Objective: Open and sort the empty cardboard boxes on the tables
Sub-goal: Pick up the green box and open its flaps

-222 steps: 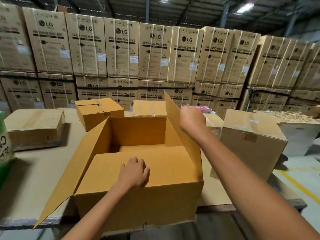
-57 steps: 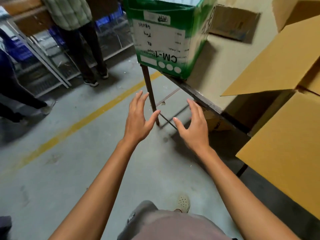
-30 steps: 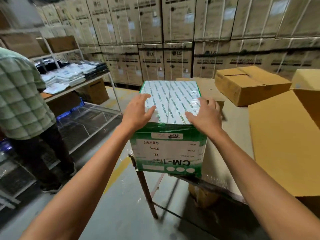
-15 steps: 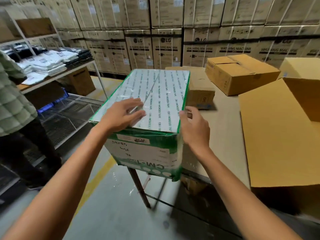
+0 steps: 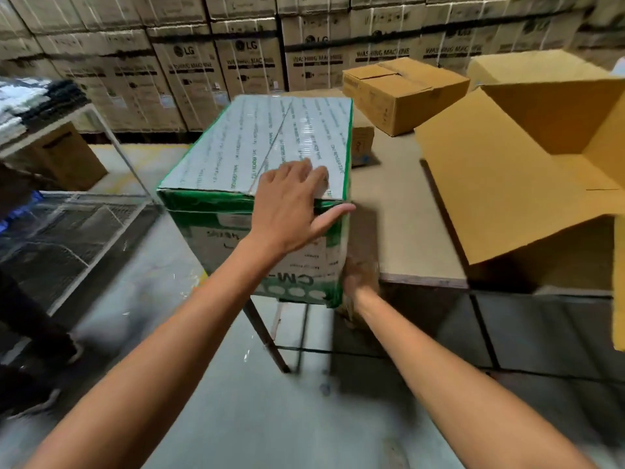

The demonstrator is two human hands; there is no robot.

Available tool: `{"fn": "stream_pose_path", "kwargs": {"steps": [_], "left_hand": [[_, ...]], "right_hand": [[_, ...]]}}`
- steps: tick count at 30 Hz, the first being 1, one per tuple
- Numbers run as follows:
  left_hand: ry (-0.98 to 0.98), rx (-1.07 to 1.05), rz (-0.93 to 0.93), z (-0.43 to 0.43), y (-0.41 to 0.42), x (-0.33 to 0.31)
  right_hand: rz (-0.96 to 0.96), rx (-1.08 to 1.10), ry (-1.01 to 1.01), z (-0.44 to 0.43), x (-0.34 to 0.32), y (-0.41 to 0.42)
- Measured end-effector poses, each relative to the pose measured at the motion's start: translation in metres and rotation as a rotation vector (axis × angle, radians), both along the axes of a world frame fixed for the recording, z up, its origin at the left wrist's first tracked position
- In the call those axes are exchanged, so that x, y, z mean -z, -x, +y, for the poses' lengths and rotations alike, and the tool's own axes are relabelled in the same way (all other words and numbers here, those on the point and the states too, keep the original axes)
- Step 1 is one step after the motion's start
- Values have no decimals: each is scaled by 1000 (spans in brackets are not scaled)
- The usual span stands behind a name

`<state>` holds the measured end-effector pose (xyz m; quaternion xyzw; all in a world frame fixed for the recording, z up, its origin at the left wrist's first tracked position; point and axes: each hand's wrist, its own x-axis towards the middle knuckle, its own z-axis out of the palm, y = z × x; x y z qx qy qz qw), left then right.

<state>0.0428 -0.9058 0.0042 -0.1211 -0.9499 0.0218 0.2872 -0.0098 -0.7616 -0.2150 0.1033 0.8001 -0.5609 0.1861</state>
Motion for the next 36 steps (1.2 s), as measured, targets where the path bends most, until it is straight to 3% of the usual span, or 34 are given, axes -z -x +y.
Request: {"fn": "stream_pose_path", "kwargs": {"steps": [2,5,11,20,27,36], "left_hand": [[-28,-30,14,-3,0,3],[-43,-7,32,-10,-3,8],[-194,-44,96,-48,5,-27],[-845,-209,193,-130,15,-78],[-1341,-268,285,-144,21,-79],[-2082,-239,101,-139,41,-21]], "right_hand": [[-130,108,184,-2,44,4],[-436,282,616,-21,-5,-37],[-384,436,878,-25,-56,-55],[168,460,478,-27,-166,-5],[431,536,281,-33,-239,-9],[780,429,-118,-48,-290,-14]]}}
